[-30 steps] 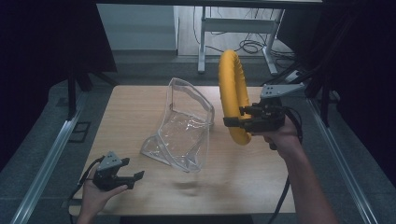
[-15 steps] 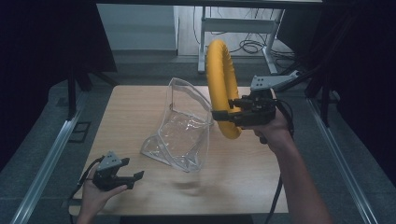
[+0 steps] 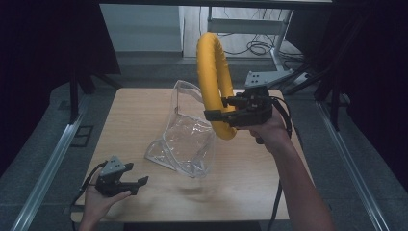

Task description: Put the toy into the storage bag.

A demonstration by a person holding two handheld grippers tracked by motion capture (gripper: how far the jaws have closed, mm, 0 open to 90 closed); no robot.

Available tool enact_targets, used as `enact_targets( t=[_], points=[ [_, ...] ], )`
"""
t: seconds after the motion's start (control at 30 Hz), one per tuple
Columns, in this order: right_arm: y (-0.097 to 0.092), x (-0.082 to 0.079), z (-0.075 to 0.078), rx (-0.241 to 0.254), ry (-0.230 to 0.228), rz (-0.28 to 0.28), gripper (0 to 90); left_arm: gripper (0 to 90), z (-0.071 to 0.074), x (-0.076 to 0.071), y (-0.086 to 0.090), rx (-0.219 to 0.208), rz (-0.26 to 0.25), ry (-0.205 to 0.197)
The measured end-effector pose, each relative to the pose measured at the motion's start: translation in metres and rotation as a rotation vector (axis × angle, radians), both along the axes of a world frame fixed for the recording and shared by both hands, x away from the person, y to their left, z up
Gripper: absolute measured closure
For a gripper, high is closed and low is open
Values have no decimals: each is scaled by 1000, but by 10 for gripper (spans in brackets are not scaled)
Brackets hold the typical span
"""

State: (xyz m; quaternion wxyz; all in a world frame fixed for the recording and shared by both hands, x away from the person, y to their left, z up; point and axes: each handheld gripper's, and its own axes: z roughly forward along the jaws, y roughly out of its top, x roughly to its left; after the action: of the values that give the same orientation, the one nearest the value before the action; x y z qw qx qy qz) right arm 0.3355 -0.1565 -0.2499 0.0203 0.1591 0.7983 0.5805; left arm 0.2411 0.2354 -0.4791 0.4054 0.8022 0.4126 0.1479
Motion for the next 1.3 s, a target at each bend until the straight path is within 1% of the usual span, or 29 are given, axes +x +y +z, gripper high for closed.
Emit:
enact_targets(
  t=[0.03,0.17,0.37,0.53,0.73,0.83,1.07,1.2,1.3],
  points=[
    [0,0,0,0,0,0,495,221,0,0,0,1,0,0],
    [11,0,-1,9,3,24,494,221,0,0,1,2,2,0],
    [22,0,-2,6,-4,36,494,221,1,0,1,-1,3,-2],
    [25,-1,0,6,-19,37,494,221,1,0,1,-2,3,-3],
    [25,-5,6,25,-28,45,494,221,1,-1,2,-3,6,0],
    [27,-6,7,26,-32,53,494,221,1,-1,2,-3,6,0],
    [34,-7,7,40,-29,72,494,221,1,-1,2,-3,6,-1],
    [41,-7,4,41,-16,92,494,221,1,-1,3,0,4,-4],
    [44,-7,2,42,-14,102,494,221,1,-1,3,1,5,-3]
  ],
)
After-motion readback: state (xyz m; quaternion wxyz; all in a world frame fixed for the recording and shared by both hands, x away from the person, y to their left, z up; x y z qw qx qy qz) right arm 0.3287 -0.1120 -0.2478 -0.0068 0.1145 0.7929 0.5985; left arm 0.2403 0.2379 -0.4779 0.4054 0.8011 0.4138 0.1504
